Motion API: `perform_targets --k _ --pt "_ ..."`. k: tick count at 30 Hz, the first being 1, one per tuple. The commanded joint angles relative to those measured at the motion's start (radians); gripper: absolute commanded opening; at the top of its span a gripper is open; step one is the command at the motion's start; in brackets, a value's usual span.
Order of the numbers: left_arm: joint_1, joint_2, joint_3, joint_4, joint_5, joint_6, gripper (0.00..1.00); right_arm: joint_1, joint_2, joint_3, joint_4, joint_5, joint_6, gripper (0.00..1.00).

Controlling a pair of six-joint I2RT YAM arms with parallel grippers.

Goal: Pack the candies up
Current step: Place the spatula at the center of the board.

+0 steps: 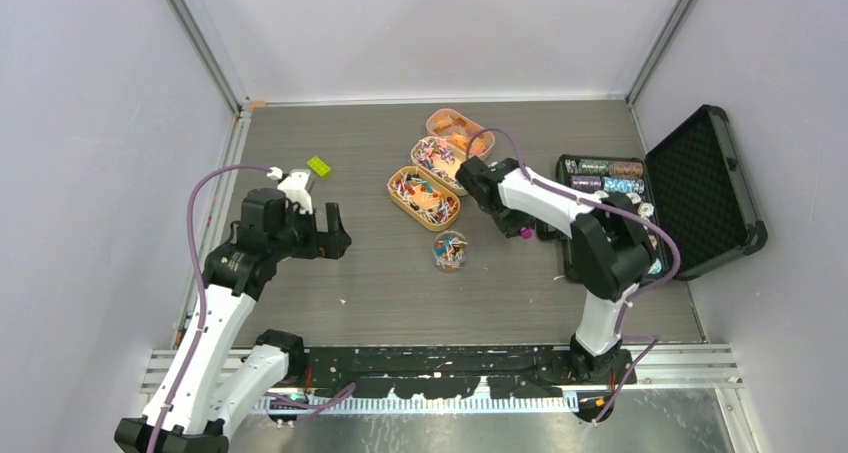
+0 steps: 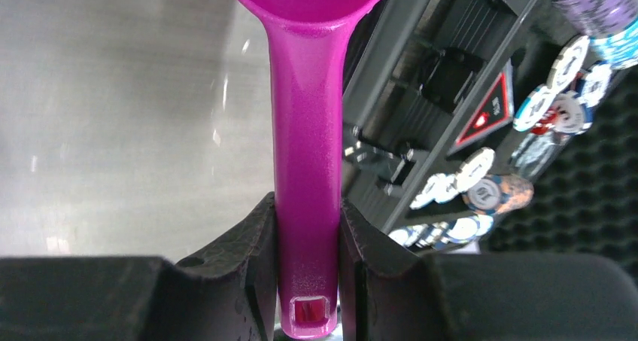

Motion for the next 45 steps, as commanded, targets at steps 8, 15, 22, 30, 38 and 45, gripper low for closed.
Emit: perform_targets --k 8,15,22,30,38,45 --pt "-0.012 -0.007 0.002 -0.001 -0.062 0.026 1.0 -0.09 0.08 -0.026 0.355 -0.011 0.178 0.07" --pt "-0.011 0.017 0.004 -0.012 -0.118 0.021 1.0 -0.09 0.029 -0.101 0.442 -0.03 0.143 0.3" --pt "-0.011 0.021 -0.005 -0.012 -0.253 -0.014 1.0 -0.09 -0.083 -0.189 0.488 -0.061 0.121 0.63" --pt "-0.009 0.103 0.027 -0.031 -0.474 -0.077 1.0 -0.09 -0.365 -0.284 0.542 -0.192 0.129 0.72" --pt "0.028 0.304 0.124 -0.039 -0.596 -0.084 1.0 -0.09 -0.581 -0.456 0.789 -0.357 0.157 0.73" --pt "0.072 0.388 0.154 -0.009 -0.397 -0.072 0.95 -0.089 -0.556 -0.465 0.836 -0.646 0.227 0.54"
